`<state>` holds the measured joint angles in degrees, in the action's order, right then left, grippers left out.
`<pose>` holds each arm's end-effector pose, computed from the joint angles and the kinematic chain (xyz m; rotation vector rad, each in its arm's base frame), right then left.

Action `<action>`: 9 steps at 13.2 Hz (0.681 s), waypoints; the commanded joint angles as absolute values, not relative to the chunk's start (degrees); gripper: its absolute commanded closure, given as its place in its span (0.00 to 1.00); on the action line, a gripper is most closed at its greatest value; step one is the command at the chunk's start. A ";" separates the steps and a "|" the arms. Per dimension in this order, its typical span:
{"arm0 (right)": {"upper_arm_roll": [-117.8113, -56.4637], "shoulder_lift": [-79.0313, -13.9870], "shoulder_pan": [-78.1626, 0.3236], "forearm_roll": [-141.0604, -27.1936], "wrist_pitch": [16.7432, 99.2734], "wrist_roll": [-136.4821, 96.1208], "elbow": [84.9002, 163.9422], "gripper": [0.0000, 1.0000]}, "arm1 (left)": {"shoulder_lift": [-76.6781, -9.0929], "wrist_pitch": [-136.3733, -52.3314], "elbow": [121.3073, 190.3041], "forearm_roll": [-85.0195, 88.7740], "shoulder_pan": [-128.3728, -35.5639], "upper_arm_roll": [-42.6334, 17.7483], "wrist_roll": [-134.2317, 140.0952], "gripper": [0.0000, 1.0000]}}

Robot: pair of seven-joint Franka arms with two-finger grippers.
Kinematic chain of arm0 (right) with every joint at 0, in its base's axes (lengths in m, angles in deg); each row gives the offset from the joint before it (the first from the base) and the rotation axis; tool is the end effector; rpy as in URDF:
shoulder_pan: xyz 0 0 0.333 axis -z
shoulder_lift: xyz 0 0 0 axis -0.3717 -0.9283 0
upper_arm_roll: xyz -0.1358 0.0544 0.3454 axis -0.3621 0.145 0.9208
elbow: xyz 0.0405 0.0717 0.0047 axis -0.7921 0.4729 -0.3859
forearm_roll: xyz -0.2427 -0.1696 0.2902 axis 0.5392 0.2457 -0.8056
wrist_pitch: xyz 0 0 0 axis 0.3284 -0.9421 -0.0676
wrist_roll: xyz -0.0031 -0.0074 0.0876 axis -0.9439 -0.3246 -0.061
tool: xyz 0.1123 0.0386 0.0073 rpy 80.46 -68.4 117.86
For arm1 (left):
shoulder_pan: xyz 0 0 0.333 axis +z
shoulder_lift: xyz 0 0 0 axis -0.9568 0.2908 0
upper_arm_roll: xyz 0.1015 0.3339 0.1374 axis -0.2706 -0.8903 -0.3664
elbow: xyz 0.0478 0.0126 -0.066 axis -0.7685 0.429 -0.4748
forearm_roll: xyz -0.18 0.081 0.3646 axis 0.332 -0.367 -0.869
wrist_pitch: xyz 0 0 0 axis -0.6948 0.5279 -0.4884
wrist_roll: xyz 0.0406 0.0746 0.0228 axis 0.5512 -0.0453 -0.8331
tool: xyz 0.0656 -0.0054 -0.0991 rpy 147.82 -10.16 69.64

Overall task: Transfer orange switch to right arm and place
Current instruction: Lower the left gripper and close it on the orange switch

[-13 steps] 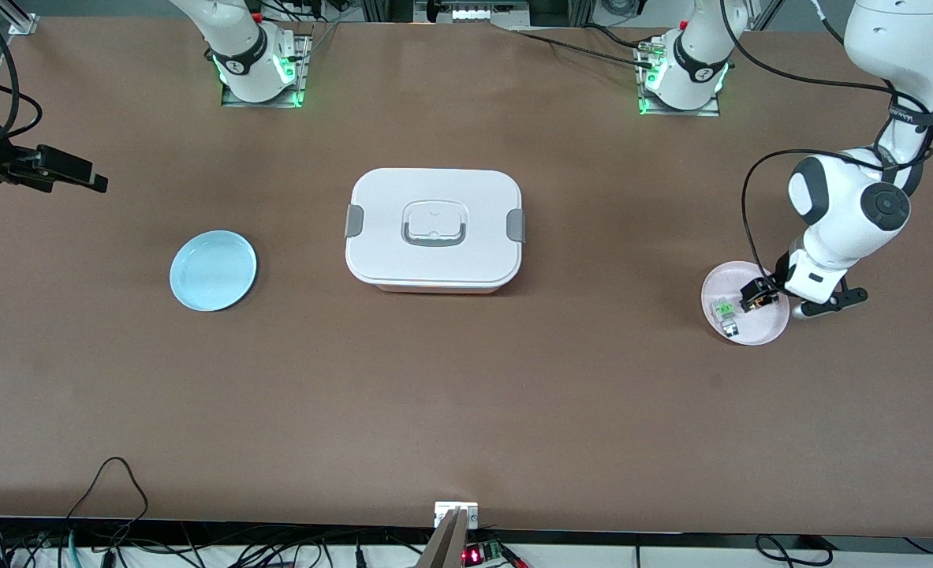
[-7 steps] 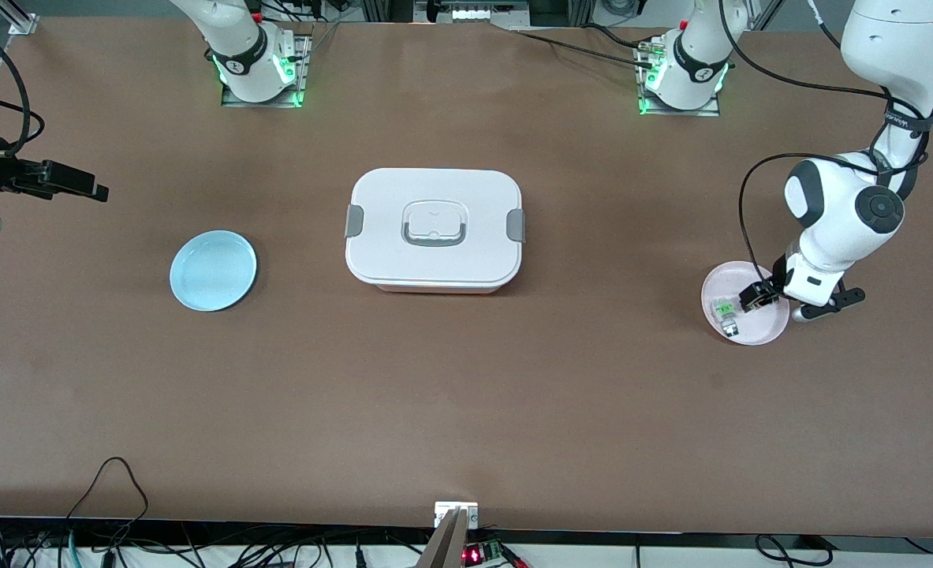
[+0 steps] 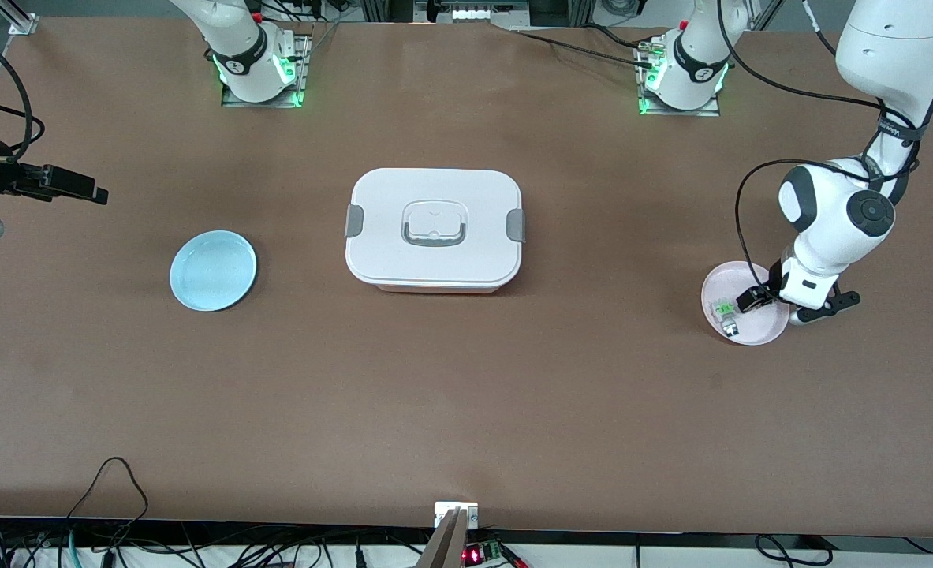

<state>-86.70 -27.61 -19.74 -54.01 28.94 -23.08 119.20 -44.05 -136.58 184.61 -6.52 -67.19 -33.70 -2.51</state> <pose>0.5857 -0.0560 0.5904 -2.9956 0.1375 0.2974 0.5829 0.0918 0.2084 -3.0700 -0.5695 -0.1743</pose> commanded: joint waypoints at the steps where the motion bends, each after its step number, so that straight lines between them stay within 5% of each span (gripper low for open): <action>1: -86.61 -27.88 -19.54 -53.96 28.70 -22.40 118.21 0.00 | -43.02 -136.89 183.45 -6.15 -66.85 -33.49 -2.48 0.09; 3: -86.52 -27.97 -19.54 -54.22 28.78 -22.57 118.30 0.00 | -42.32 -136.89 183.45 -6.15 -66.77 -33.49 -2.31 0.17; 4: -86.52 -27.97 -19.62 -54.31 28.70 -22.58 118.30 0.00 | -42.32 -136.71 183.45 -6.15 -66.77 -33.58 -2.22 0.46; 6: -86.52 -28.32 -19.89 -54.40 28.70 -22.58 118.56 0.00 | -42.40 -136.45 183.45 -6.15 -66.77 -33.49 -2.31 0.73; 9: -86.43 -28.32 -19.98 -55.27 28.70 -22.66 118.56 0.00 | -42.58 -136.18 183.45 -6.24 -66.77 -33.49 -1.61 0.74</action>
